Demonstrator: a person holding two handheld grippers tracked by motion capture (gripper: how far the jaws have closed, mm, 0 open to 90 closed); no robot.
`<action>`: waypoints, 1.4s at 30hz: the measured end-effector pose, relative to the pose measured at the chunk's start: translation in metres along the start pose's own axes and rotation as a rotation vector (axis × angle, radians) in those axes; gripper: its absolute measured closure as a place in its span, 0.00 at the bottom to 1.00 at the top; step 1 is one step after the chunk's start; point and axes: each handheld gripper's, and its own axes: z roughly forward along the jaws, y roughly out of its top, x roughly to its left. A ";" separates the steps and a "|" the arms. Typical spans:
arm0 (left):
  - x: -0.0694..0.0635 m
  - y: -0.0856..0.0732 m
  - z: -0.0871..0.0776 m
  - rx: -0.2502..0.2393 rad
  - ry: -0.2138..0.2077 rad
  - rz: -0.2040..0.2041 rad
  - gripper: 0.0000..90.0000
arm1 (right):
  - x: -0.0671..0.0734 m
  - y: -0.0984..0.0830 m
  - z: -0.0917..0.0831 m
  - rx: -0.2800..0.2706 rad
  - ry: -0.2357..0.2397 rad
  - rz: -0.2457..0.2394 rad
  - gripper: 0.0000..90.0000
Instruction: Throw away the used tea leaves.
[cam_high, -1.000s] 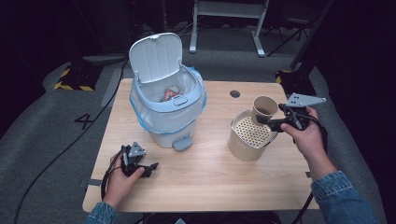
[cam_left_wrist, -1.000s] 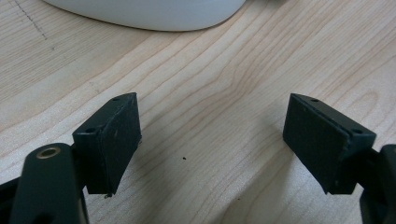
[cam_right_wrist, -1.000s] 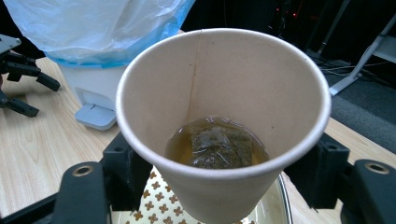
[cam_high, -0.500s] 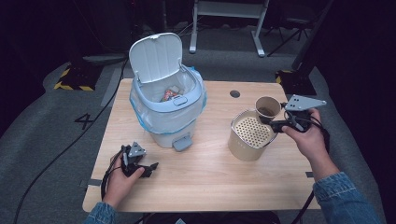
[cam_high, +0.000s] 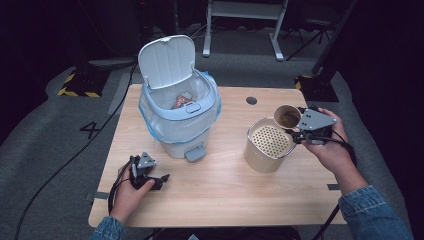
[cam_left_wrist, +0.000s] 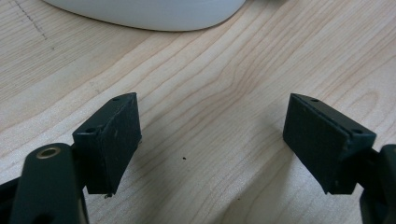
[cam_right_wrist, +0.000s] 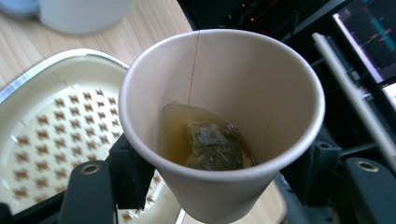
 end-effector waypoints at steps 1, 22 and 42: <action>0.000 0.000 0.000 0.000 0.000 0.000 0.22 | 0.001 0.001 0.000 0.007 -0.010 -0.020 0.39; 0.000 0.000 0.000 0.000 0.000 0.000 0.22 | 0.018 0.003 0.007 0.218 -0.183 -0.511 0.40; 0.000 0.000 0.000 0.000 0.001 0.001 0.22 | 0.052 0.004 0.021 0.390 -0.398 -1.091 0.40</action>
